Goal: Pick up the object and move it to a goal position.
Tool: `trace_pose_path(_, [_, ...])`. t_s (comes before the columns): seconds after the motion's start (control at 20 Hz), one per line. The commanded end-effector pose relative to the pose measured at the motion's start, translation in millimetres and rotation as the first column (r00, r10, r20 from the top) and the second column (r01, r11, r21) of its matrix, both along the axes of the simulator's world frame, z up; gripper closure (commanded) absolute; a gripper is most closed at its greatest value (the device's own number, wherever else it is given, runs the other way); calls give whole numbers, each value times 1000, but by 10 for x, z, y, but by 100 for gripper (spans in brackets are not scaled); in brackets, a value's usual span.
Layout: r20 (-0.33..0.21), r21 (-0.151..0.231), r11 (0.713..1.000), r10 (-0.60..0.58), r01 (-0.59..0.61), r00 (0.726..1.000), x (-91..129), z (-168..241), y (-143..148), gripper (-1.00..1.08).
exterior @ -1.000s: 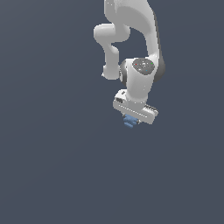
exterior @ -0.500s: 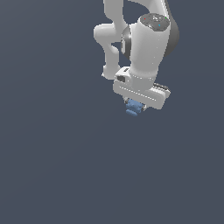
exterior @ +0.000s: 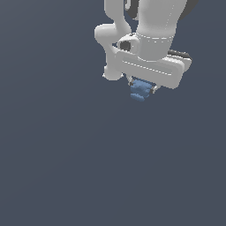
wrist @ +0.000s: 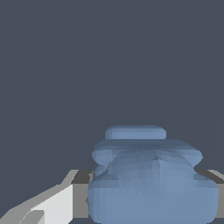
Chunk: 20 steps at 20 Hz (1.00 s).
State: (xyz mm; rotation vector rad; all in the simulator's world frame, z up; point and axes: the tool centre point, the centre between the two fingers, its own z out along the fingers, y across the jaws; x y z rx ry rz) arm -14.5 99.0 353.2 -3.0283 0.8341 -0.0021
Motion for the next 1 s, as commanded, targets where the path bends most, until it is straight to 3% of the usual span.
trace_pose_path(0.0, [-1,0,1000,0,0,1000,20,258,1,108])
trace_pose_path(0.45, [-1,0,1000,0,0,1000,106,931,11,108])
trace_pose_path(0.95, [-1,0,1000,0,0,1000,159,1233,18,108])
